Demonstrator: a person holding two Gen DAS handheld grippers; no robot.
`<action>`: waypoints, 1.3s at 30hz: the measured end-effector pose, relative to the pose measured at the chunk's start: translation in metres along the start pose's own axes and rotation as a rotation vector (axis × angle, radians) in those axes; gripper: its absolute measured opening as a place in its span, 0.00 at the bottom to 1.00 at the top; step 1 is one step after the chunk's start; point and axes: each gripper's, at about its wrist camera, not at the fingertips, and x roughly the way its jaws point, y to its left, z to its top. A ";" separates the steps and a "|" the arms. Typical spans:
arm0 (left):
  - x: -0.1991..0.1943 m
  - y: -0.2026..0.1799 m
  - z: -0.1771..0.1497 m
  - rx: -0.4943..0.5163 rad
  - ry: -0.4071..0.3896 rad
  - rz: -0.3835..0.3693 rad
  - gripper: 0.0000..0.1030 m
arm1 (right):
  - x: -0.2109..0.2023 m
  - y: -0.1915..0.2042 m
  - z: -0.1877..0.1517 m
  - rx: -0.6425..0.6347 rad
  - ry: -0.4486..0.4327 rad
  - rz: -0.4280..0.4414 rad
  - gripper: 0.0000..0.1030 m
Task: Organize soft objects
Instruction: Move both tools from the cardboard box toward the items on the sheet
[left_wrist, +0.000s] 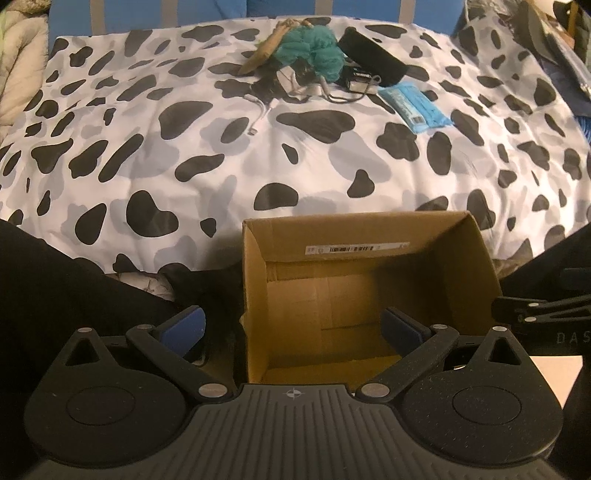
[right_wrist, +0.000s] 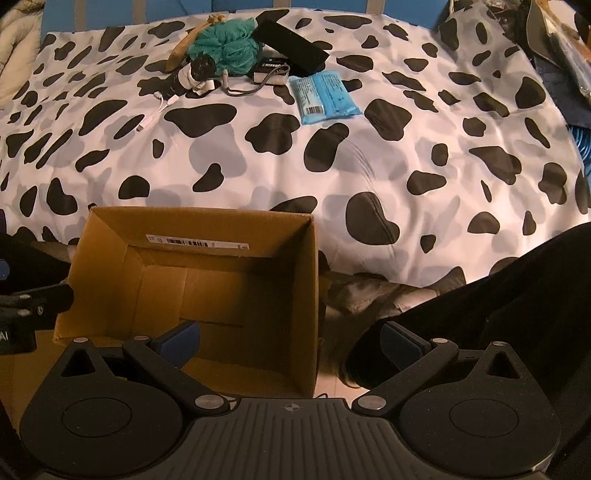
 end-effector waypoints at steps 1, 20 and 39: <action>0.001 0.000 0.000 0.002 0.004 0.002 1.00 | 0.001 0.000 0.000 -0.003 0.005 -0.002 1.00; 0.013 -0.001 0.000 0.018 0.033 0.038 1.00 | 0.010 -0.003 0.007 0.050 -0.006 0.005 1.00; 0.009 0.022 -0.006 -0.109 -0.008 -0.084 1.00 | 0.004 -0.011 0.058 0.154 -0.114 0.016 1.00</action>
